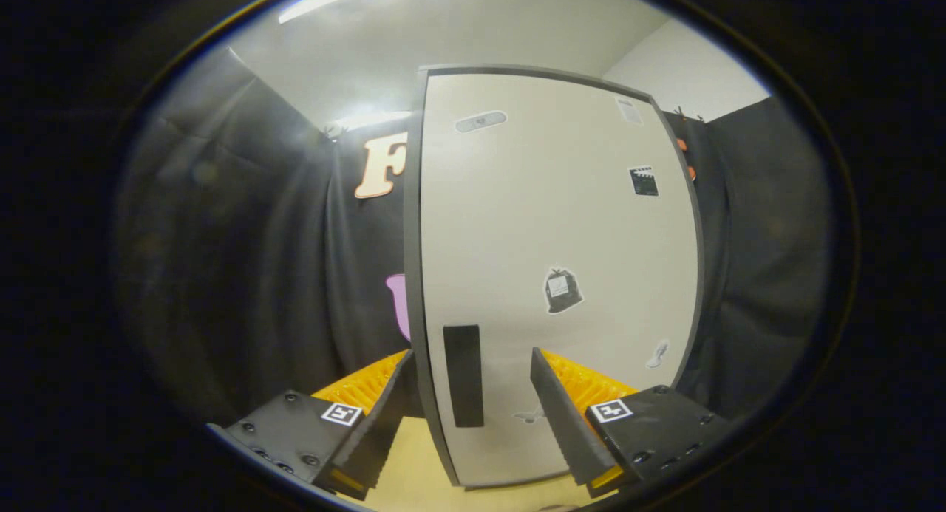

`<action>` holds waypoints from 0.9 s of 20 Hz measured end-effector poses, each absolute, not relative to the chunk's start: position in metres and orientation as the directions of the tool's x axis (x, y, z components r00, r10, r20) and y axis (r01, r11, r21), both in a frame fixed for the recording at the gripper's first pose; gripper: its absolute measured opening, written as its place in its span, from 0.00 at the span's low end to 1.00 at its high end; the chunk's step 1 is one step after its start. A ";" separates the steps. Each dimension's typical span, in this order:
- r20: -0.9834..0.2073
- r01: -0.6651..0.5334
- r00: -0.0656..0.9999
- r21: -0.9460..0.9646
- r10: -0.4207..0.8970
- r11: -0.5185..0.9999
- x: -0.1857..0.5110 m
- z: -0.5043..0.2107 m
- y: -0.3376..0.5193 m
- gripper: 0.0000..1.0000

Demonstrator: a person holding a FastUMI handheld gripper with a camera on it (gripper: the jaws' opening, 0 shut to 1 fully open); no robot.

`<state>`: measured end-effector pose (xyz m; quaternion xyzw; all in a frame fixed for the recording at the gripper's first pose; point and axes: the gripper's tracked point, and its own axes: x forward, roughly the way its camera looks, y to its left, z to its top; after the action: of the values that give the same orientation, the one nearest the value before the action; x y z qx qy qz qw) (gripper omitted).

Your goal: Open the shoe cabinet door, grab the shoes and put them into the shoe cabinet, then close the shoe cabinet door.

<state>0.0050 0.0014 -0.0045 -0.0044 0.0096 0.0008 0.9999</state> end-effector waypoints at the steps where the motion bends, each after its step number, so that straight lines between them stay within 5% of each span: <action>1: -0.024 -0.002 1.000 -0.009 0.001 1.000 0.006 -0.006 0.001 0.96; 18: -0.080 0.007 0.997 0.004 -0.007 1.000 0.054 -0.034 0.007 0.95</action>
<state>0.0543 0.0073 -0.0336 0.0020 0.0401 -0.0036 0.9992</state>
